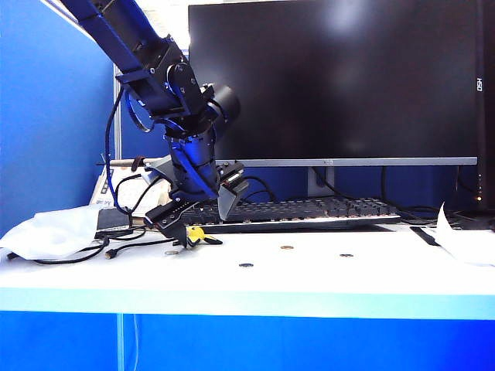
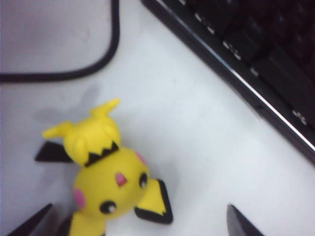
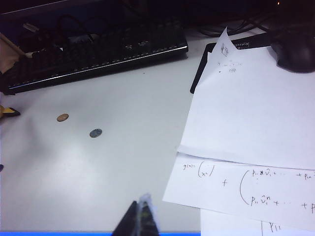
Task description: Pick up the doll and place it on the similarly colored coin.
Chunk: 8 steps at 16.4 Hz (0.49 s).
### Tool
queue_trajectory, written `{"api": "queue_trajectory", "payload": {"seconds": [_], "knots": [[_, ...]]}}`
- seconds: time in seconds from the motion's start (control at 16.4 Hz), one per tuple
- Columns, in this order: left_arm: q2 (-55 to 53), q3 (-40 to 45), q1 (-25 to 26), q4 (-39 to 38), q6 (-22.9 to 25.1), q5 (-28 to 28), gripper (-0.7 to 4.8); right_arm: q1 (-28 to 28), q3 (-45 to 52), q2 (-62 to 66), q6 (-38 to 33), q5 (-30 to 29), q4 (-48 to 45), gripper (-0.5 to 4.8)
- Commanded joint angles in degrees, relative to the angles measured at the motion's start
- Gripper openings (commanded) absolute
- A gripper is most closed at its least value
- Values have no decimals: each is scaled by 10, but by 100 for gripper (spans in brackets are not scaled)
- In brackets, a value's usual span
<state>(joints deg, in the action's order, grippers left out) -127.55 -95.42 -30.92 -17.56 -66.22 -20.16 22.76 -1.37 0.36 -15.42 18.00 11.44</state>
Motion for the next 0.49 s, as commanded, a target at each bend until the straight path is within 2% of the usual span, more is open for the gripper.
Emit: {"api": "queue_trajectory", "payload": {"seconds": [0.06, 0.31, 0.49], "knots": [[-2, 0, 5, -16, 2, -7, 479, 0, 3, 0, 0, 0, -1, -5], [-2, 0, 7, -60, 2, -52, 479, 0, 3, 0, 0, 0, -1, -5], [-2, 0, 7, -61, 2, -58, 479, 0, 3, 0, 0, 0, -1, -5]]}}
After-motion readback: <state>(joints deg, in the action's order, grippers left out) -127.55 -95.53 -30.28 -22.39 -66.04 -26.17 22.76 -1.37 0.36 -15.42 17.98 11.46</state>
